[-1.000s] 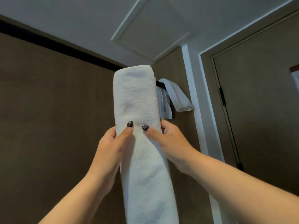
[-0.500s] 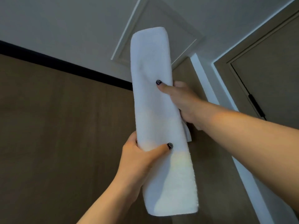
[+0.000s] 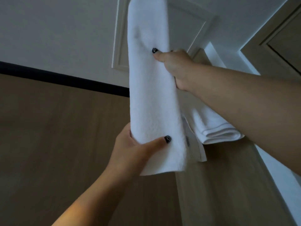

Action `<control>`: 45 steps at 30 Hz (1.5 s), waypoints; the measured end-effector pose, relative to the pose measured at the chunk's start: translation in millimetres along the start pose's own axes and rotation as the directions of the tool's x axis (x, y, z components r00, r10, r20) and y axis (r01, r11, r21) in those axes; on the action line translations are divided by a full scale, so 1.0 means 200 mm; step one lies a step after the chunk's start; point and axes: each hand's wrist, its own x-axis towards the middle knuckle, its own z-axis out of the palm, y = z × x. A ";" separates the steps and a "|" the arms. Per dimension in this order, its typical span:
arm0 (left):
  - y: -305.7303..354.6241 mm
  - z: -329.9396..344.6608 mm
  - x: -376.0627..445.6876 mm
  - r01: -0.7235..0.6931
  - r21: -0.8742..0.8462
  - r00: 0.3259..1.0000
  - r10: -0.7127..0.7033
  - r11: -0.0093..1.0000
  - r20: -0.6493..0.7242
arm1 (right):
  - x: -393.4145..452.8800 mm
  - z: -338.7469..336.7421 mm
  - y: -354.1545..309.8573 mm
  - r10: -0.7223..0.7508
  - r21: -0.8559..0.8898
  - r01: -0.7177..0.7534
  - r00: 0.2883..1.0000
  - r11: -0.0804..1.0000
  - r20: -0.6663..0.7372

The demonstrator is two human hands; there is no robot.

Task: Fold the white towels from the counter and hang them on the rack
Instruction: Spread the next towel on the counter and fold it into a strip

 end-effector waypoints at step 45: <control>-0.06 -0.22 0.58 -0.032 0.158 0.997 0.020 0.987 0.075 | 0.09 0.27 0.09 0.251 -0.652 0.088 0.878 0.753 0.408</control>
